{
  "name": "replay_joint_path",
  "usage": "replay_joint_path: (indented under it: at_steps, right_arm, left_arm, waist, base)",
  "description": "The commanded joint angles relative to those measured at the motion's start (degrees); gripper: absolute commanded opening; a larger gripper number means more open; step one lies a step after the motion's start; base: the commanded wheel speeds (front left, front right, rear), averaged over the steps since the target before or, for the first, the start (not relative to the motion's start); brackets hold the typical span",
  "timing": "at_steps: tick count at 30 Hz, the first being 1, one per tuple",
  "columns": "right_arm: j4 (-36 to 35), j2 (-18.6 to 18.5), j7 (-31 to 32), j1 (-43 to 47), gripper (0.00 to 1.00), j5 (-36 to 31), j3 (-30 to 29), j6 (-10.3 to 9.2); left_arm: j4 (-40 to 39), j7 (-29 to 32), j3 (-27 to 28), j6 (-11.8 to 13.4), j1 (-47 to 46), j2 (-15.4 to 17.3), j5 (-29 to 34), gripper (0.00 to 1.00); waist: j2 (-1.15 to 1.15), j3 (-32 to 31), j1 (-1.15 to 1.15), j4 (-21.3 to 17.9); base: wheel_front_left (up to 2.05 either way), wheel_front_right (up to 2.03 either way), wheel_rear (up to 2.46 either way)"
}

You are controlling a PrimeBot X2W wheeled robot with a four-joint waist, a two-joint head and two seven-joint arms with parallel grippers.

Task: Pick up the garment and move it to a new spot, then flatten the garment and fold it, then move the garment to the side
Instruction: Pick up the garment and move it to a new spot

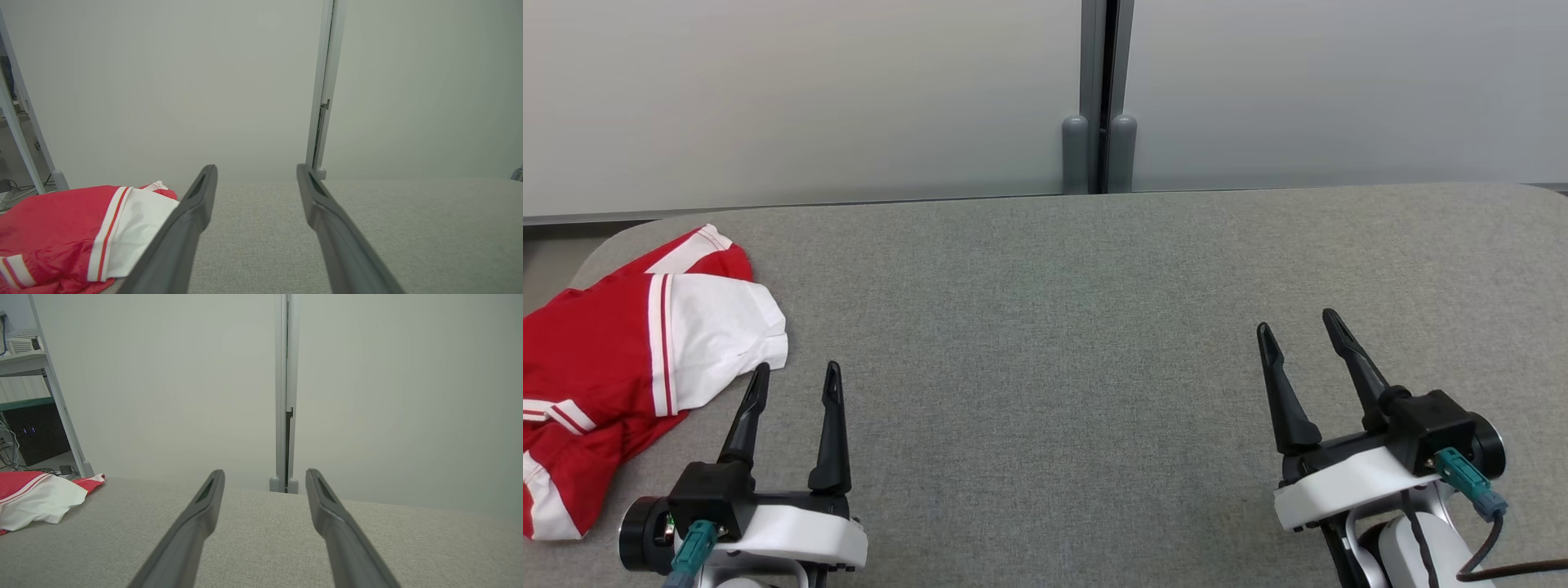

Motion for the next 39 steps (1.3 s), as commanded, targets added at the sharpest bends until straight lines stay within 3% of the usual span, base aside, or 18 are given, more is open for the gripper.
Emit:
replay_joint_path:
  at_steps: [1, 12, 18, 26, 34, 39]
  right_arm:
    - [0.1, -0.1, -0.3, -0.5, 1.0, 0.2, -0.1, 0.13]
    - [0.3, -0.1, -0.3, 0.0, 1.0, 0.4, 0.1, 0.13]
    - [0.4, 0.0, -0.3, 0.6, 1.0, 1.0, 0.9, 0.13]
    - [0.5, -0.1, -0.3, 1.2, 1.0, 2.6, 2.5, 0.13]
    - [0.7, -0.3, -0.3, 1.9, 1.0, 4.2, 4.2, 0.13]
    - [0.7, -0.2, -0.3, 2.1, 1.0, 4.8, 4.8, 0.13]
  left_arm:
    - [0.0, 0.0, 0.1, 0.3, -0.6, 0.3, 0.0, 1.0]
    - [0.7, 0.0, -0.1, 0.2, -0.3, 0.3, -0.5, 1.0]
    - [1.2, 0.0, 0.8, 0.6, -0.4, 0.3, -1.3, 1.0]
    - [2.0, 0.0, 2.0, 0.6, 0.0, 0.3, -2.0, 1.0]
    - [2.2, 0.0, 2.9, 1.9, 1.1, 0.3, -3.6, 1.0]
    - [2.2, 0.0, 3.5, 2.2, 1.8, 0.3, -4.0, 1.0]
  waist:
    - [0.0, 0.0, 0.0, 0.0]
    - [0.0, -0.3, 0.0, 0.5]
    - [0.0, -0.4, 0.0, 2.8]
    - [0.0, -0.9, 0.0, 9.2]
    - [0.0, -1.5, 0.0, 18.5]
    - [0.0, -1.7, 0.0, 21.7]
  base:
    - [0.0, 0.0, 0.0]
    - [0.0, 0.0, 0.0]
    - [0.0, 0.0, 0.0]
    - [0.0, 0.0, 0.0]
    - [0.0, 0.0, 0.0]
    - [0.0, 0.0, 0.0]
